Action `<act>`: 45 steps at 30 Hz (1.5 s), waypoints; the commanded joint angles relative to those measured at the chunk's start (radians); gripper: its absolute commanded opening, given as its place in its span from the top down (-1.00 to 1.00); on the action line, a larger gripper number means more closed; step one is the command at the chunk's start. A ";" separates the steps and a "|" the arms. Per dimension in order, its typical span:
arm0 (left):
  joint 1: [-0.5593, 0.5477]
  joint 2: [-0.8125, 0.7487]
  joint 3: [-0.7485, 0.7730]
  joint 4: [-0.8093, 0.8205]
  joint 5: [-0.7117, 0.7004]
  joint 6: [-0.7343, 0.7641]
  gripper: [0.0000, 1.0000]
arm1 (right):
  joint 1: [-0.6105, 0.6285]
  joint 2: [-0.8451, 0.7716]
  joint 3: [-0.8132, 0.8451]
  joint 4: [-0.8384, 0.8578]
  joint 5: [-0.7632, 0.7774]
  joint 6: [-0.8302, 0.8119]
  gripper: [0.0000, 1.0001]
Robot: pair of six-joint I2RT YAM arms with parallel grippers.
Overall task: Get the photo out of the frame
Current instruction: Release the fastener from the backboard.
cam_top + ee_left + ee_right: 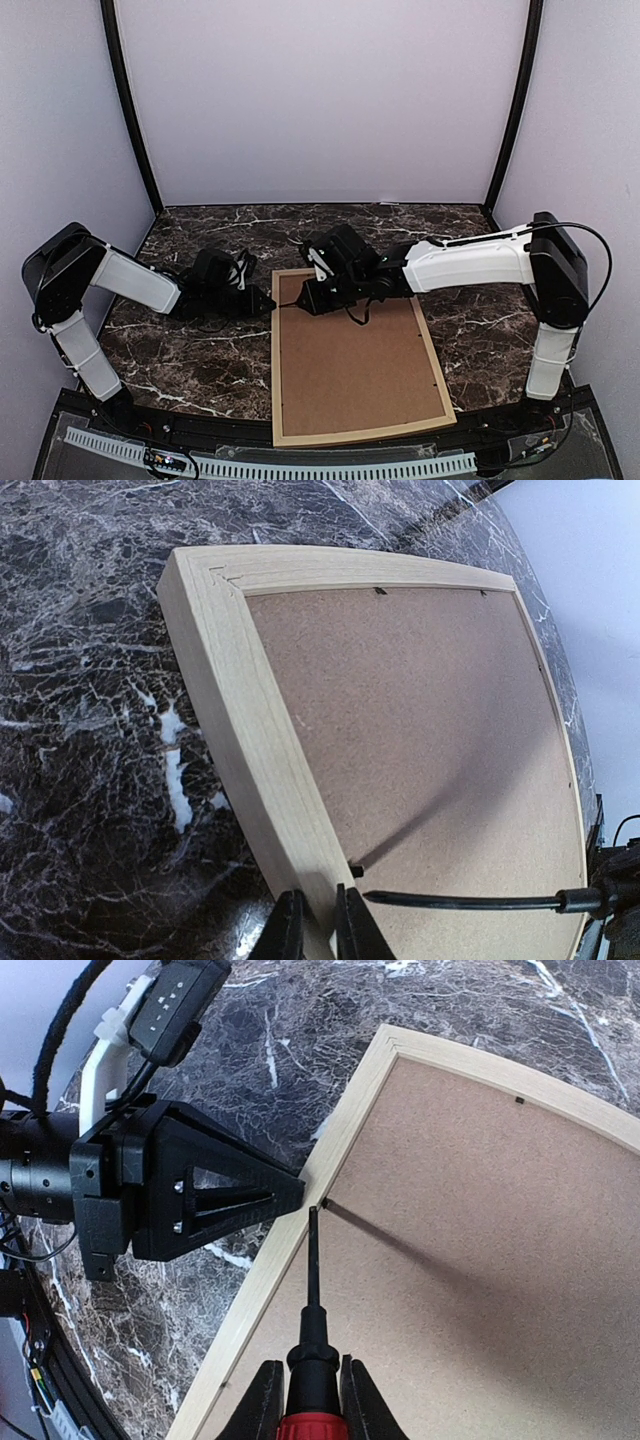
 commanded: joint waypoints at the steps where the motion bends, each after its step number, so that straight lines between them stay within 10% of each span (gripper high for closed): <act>1: -0.008 0.011 -0.013 -0.137 0.002 0.021 0.72 | 0.012 0.002 0.005 0.041 -0.014 0.012 1.00; 45: -0.009 0.019 -0.022 -0.122 0.012 0.013 0.73 | 0.013 0.036 0.031 0.032 0.053 0.016 1.00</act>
